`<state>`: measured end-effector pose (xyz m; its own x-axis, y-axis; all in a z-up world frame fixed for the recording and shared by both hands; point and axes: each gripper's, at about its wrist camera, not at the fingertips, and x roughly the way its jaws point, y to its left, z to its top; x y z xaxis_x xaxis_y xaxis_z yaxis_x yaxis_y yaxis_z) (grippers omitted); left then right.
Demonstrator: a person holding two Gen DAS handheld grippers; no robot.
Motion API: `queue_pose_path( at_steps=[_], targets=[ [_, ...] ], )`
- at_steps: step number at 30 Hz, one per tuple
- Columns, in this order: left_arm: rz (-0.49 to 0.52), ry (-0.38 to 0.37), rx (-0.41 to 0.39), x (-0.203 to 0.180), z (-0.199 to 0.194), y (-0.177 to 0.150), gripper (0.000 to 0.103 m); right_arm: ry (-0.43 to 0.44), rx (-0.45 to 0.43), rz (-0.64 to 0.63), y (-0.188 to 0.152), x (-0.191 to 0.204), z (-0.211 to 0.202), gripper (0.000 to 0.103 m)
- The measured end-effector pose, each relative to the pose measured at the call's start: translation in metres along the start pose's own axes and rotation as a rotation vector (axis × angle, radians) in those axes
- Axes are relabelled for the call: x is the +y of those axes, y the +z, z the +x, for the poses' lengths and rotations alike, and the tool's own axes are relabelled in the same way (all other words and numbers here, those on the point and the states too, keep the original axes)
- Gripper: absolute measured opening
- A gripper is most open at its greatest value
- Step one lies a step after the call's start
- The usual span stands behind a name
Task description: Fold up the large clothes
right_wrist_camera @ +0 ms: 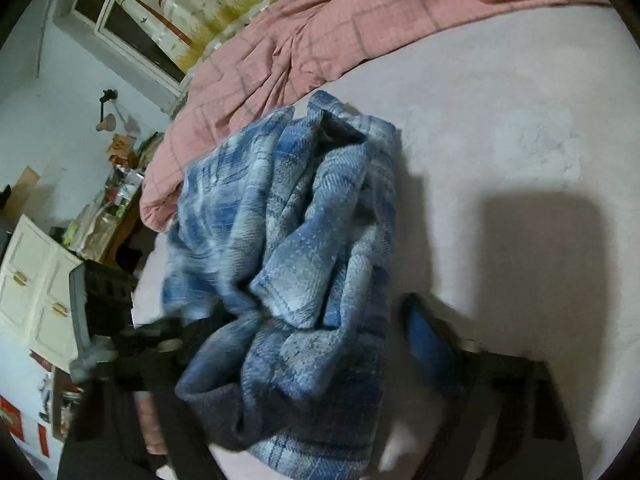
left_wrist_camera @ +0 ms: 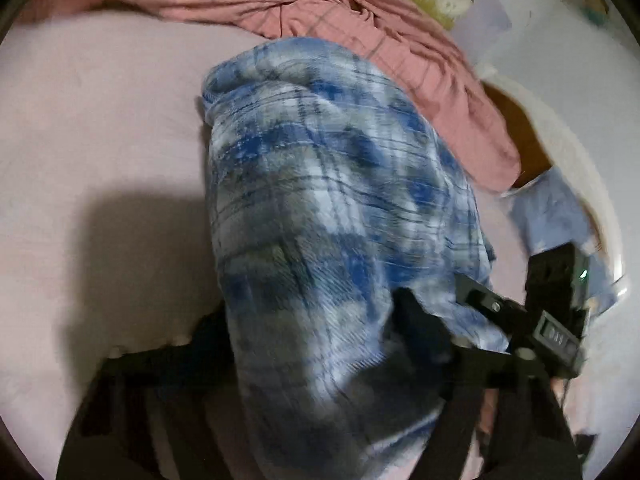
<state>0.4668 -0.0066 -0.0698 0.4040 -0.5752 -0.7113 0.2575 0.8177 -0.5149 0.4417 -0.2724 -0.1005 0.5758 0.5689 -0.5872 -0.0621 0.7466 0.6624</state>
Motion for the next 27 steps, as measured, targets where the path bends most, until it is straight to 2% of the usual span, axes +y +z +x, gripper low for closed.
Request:
queue_pose_path(
  at_steps=[1,4,7,13,17,19,22,27],
  targets=[
    [0.022,0.016,-0.018,-0.006,-0.003,-0.001,0.047,-0.010,-0.001,0.003,-0.001,0.000,0.001,0.059],
    [0.076,0.049,-0.070,-0.016,-0.010,-0.004,0.031,-0.055,-0.050,-0.055,-0.007,0.014,-0.006,0.044],
    [0.136,0.082,-0.103,-0.023,-0.011,-0.008,0.027,-0.122,-0.098,-0.133,-0.013,0.032,-0.014,0.039],
    [0.239,0.155,-0.169,-0.035,-0.021,-0.008,0.023,-0.225,-0.168,-0.267,-0.021,0.064,-0.029,0.037],
    [0.344,0.239,-0.285,-0.069,-0.045,-0.015,0.023,-0.249,-0.219,-0.315,-0.024,0.083,-0.051,0.037],
    [0.391,0.231,-0.336,-0.091,-0.061,-0.018,0.023,-0.244,-0.261,-0.314,-0.024,0.092,-0.074,0.037],
    [0.460,0.172,-0.395,-0.130,-0.083,-0.024,0.023,-0.276,-0.358,-0.347,-0.031,0.107,-0.124,0.037],
    [0.629,0.101,-0.462,-0.220,-0.095,-0.031,0.023,-0.446,-0.508,-0.382,-0.044,0.125,-0.221,0.037]
  ],
)
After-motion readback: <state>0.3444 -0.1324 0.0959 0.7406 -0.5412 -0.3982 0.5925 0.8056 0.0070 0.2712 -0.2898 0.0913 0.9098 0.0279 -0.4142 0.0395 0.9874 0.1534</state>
